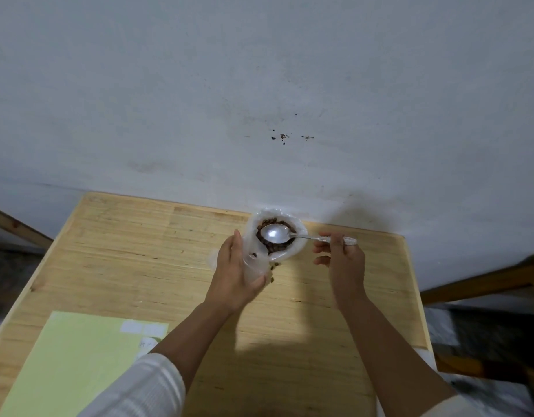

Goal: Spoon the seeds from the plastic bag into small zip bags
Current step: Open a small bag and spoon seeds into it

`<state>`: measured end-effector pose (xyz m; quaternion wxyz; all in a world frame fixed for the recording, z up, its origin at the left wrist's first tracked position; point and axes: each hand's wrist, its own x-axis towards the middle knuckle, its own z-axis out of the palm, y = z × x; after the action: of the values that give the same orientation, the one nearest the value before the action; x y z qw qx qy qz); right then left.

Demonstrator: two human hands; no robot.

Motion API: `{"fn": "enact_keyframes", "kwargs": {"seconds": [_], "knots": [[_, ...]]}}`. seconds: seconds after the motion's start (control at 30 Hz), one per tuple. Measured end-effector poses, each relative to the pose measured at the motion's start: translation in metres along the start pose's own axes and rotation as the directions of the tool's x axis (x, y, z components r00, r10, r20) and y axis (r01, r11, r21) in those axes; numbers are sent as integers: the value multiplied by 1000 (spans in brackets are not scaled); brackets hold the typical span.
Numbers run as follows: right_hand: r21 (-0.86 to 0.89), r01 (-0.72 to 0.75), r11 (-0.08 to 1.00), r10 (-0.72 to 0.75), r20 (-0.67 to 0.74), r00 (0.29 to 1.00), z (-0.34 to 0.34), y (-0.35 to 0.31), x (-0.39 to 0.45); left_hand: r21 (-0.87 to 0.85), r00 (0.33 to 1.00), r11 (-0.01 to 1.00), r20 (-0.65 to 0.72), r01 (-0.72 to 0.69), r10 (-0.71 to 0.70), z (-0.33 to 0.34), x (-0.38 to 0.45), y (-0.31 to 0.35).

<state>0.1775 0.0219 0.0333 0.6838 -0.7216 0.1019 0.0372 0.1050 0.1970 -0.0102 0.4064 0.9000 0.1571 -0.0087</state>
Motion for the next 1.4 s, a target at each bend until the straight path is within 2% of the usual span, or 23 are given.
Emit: {"fn": "enact_keyframes", "kwargs": {"seconds": [0.13, 0.27, 0.33, 0.5, 0.6, 0.73, 0.9, 1.0, 1.1, 1.13, 1.2, 1.3, 1.4], "knots": [[-279, -56, 959, -4, -210, 978, 4, 6, 12, -8, 1000, 1000, -7, 2, -3, -1, -1, -1], [-413, -89, 906, -10, -233, 973, 20, 22, 19, -11, 1000, 1000, -10, 8, -8, -2, -1, -2], [-385, -119, 915, 24, -241, 970, 30, 25, 19, -12, 1000, 1000, -2, 5, -5, -3, -1, -2], [-124, -276, 953, 238, -256, 937, 37, 29, 19, -12, 1000, 1000, 2, -12, 12, -5, -1, -1], [-17, -305, 952, 290, -260, 921, 28, 31, 19, -21, 1000, 1000, -8, -6, 6, -6, 0, 0], [43, -241, 970, 244, -238, 940, 15, 20, 15, -17, 1000, 1000, -17, -3, 3, -6, 1, -1], [74, -180, 981, 189, -143, 972, 7, 1, 8, -6, 1000, 1000, -12, -4, 4, -5, 3, -2], [6, -93, 996, 93, -36, 995, 8, -8, 1, -6, 1000, 1000, -10, -7, 6, -6, 3, -1], [-119, 80, 990, -72, 69, 995, 13, -15, -5, -2, 1000, 1000, -11, -17, 17, -6, 3, 0], [-138, 126, 982, -117, 71, 991, 15, -16, -7, -3, 1000, 1000, -13, -19, 19, -6, 3, -1], [-163, 135, 977, -139, -11, 990, 17, -16, -4, -17, 1000, 1000, -24, -15, 15, -6, 2, -2], [-336, 56, 940, -128, -197, 972, 18, -3, 10, -39, 999, 999, -32, -14, 13, -6, 2, -4], [-491, -19, 871, -99, -214, 972, 23, 12, 18, -32, 999, 999, -33, -22, 21, -5, 2, -5]]}}
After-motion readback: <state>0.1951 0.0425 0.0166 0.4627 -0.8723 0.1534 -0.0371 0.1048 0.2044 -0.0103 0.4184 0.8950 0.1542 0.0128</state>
